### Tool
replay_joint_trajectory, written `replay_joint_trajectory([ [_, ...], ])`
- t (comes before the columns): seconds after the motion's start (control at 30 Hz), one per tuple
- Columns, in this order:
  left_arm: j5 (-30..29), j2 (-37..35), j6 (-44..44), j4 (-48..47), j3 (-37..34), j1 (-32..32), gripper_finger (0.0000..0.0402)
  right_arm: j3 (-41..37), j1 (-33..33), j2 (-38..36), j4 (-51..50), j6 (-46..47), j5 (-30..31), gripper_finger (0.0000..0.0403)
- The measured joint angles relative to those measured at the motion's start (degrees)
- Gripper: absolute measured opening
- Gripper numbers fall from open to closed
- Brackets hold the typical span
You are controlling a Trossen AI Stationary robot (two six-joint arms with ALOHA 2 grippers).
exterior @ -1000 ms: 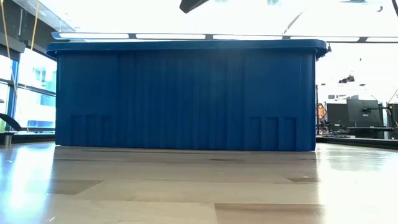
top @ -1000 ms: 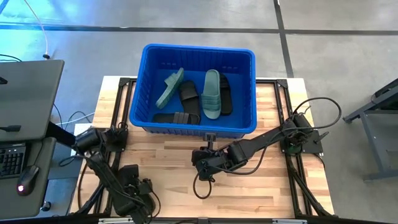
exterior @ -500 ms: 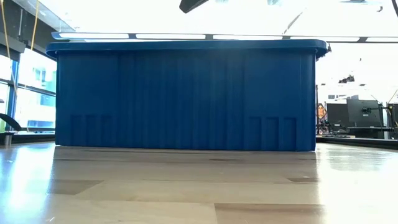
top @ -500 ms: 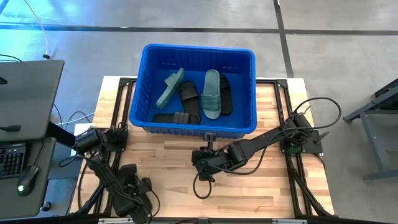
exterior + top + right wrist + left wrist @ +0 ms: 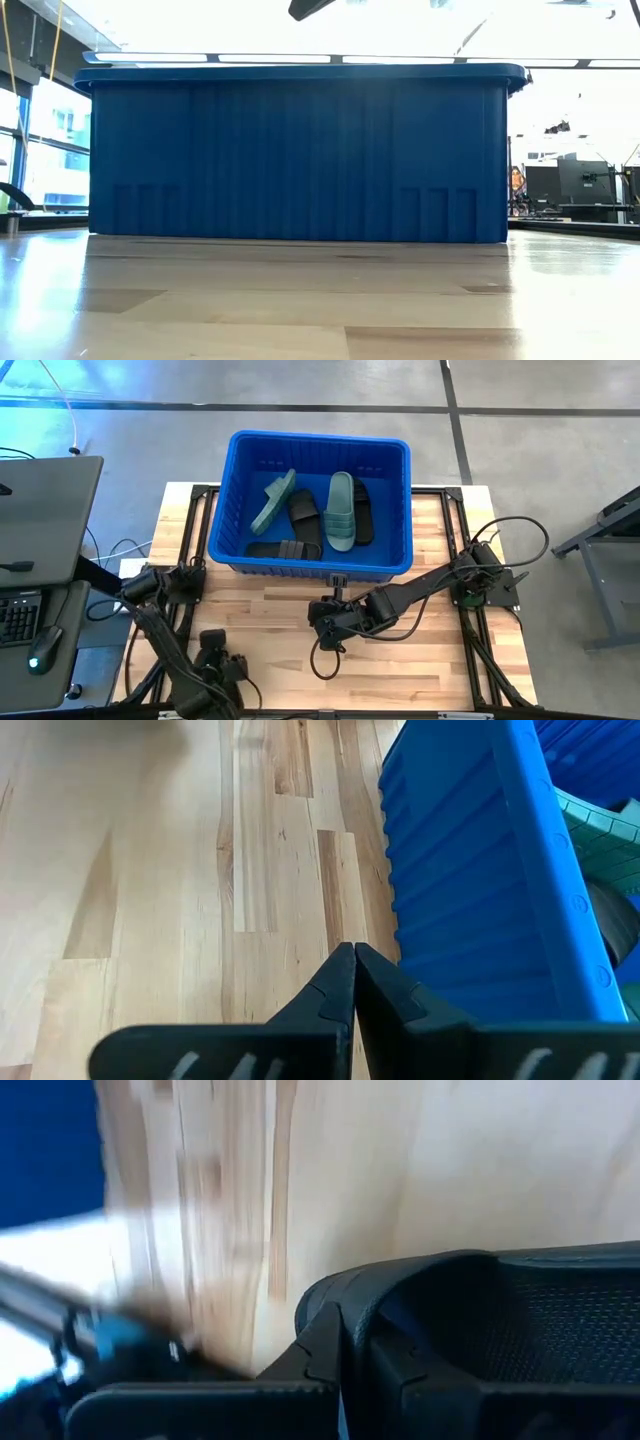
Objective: Pick and place slides into bin
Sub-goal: Put the black slide into the blue container
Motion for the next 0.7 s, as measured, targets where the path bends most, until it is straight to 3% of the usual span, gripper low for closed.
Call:
replay_joint_trajectory([
  [0.37, -14.3, 0.0, 12.5, -0.2, 10.3, 2.2, 0.0003, 0.0, 0.0, 0.0, 0.0, 0.0, 0.0, 0.0],
  [0.7, -26.2, 0.0, 30.1, -0.2, 17.0, 6.4, 0.0002, 0.0, 0.0, 0.0, 0.0, 0.0, 0.0, 0.0],
])
